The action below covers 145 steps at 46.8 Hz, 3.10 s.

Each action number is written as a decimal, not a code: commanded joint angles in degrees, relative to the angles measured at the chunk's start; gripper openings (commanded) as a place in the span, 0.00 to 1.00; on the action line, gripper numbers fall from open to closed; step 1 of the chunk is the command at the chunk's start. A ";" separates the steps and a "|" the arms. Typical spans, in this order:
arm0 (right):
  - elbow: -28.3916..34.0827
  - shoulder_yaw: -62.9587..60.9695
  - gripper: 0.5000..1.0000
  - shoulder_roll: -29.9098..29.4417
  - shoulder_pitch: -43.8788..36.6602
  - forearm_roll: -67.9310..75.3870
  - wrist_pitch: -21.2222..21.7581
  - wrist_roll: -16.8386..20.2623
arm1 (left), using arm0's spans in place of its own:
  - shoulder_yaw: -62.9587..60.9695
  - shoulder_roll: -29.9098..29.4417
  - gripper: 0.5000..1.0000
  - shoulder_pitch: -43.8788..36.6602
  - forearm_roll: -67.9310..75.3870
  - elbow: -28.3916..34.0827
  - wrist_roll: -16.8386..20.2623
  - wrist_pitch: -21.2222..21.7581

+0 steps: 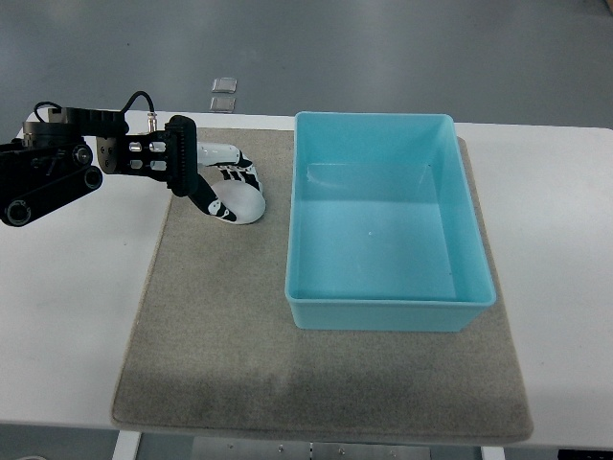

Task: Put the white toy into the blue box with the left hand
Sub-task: 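Close the left hand fingers around the white rabbit toy, then lift the toy with the left hand and carry it over the blue box, then open the left hand to drop the toy into the box and withdraw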

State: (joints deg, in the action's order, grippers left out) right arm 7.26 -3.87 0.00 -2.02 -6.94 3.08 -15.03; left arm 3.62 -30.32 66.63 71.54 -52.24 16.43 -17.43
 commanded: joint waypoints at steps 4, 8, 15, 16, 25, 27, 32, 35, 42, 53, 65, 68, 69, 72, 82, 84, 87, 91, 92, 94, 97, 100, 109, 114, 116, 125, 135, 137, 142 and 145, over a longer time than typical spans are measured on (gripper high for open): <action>0.03 0.00 0.87 0.00 0.00 0.00 0.00 0.00 | 0.24 0.00 0.00 0.08 -0.17 0.03 0.00 0.03; 0.03 0.00 0.87 0.00 0.00 0.00 0.00 0.00 | 0.33 0.00 0.00 0.26 -0.44 0.38 0.00 0.03; 0.03 0.00 0.87 0.00 0.00 0.00 0.00 0.00 | 1.39 0.00 0.00 0.61 -0.79 1.08 0.00 0.12; 0.03 0.00 0.87 0.00 0.00 0.00 0.00 0.00 | 1.56 0.00 0.00 0.78 -0.79 1.08 0.00 0.12; 0.03 0.00 0.87 0.00 0.00 0.00 0.00 0.00 | 3.67 0.00 0.00 2.36 -0.88 1.08 0.00 0.12; 0.03 0.00 0.87 0.00 0.00 0.00 0.00 0.00 | 3.94 0.00 0.00 2.72 -0.79 1.00 0.00 0.20; -0.05 0.00 0.87 0.00 0.00 0.00 0.00 0.00 | 3.94 -0.09 0.00 4.39 -0.35 0.82 0.00 1.78; 0.03 0.00 0.87 0.00 0.00 0.00 0.00 0.00 | 3.94 0.00 0.00 5.27 -0.26 0.73 0.00 2.92; 0.03 0.00 0.87 0.00 0.00 0.00 0.00 0.00 | 4.46 0.17 0.00 7.20 -0.44 0.38 0.00 5.82; -0.05 0.00 0.87 0.00 0.00 0.00 0.00 0.00 | 5.96 1.66 0.00 7.38 -0.70 -2.16 0.00 7.15; 0.03 0.00 0.87 0.00 0.00 0.00 0.00 0.00 | 7.71 4.04 0.00 7.03 -0.88 -5.86 0.53 7.32; 0.03 0.00 0.87 0.00 0.00 0.00 0.00 0.00 | 7.80 4.65 0.01 6.67 -0.96 -6.91 0.53 7.24; -0.05 0.00 0.87 0.00 0.00 0.00 0.00 0.00 | 7.80 4.83 0.01 6.59 -0.96 -7.09 0.53 7.23; 0.03 0.00 0.87 0.00 0.00 0.00 0.00 0.00 | 7.80 5.62 0.01 6.50 -1.05 -7.35 0.53 7.23; 0.03 0.00 0.87 0.00 0.00 0.00 0.00 0.00 | 7.72 8.78 0.02 4.74 -1.14 -7.09 0.44 7.23; 0.03 0.00 0.87 0.00 0.00 0.00 0.00 0.00 | 7.72 8.96 0.02 4.65 -1.14 -7.09 0.44 7.23; -0.05 0.00 0.87 0.00 0.00 0.00 0.00 0.00 | 7.72 9.49 0.02 4.13 -1.14 -7.00 0.44 7.23; 0.03 0.00 0.87 0.00 0.00 0.00 0.00 0.00 | 7.72 10.01 0.07 3.77 -1.14 -7.00 0.44 7.23; 0.03 0.00 0.87 0.00 0.00 0.00 0.00 0.00 | 7.72 10.19 0.08 3.69 -1.14 -7.00 0.44 7.23; 0.03 0.00 0.87 0.00 0.00 0.00 0.00 0.00 | 7.72 10.45 0.09 3.69 -1.14 -7.00 0.44 7.23; 0.03 0.00 0.87 0.00 0.00 0.00 0.00 0.00 | 7.72 10.54 0.09 3.60 -1.14 -7.00 0.44 7.23; -0.05 0.00 0.87 0.00 0.00 0.00 0.00 0.00 | 7.72 10.63 0.10 3.42 -1.14 -7.09 0.44 7.23; 0.03 0.00 0.87 0.00 0.00 0.00 0.00 0.00 | 7.72 11.33 0.48 2.46 -1.23 -7.18 0.62 7.23; 0.03 0.00 0.87 0.00 0.00 0.00 0.00 0.00 | 7.72 11.60 0.76 2.02 -1.32 -7.27 0.79 7.23; 0.03 0.00 0.87 0.00 0.00 0.00 0.00 0.00 | 7.72 11.77 0.76 1.93 -1.32 -7.27 0.79 7.23; 0.03 0.00 0.87 0.00 0.00 0.00 0.00 0.00 | 7.72 11.69 0.84 1.75 -1.40 -7.09 0.79 7.23; -0.05 0.00 0.87 0.00 0.00 0.00 0.00 0.00 | 7.45 11.77 0.85 1.75 -1.58 -6.83 0.79 7.32; 0.03 0.00 0.87 0.00 0.00 0.00 0.00 0.00 | 7.71 11.77 0.86 1.84 -1.67 -6.48 0.79 7.41; 0.03 0.00 0.87 0.00 0.00 0.00 0.00 0.00 | 8.07 11.60 0.92 1.93 -2.28 -3.76 0.79 7.59; 0.03 0.00 0.87 0.00 0.00 0.00 0.00 0.00 | 8.42 11.42 0.92 2.28 -2.37 -1.39 0.79 7.85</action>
State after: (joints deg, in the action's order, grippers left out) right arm 7.25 -3.87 0.00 -2.02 -6.94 3.08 -15.03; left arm 11.70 -18.65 68.53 69.30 -55.83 17.23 -9.87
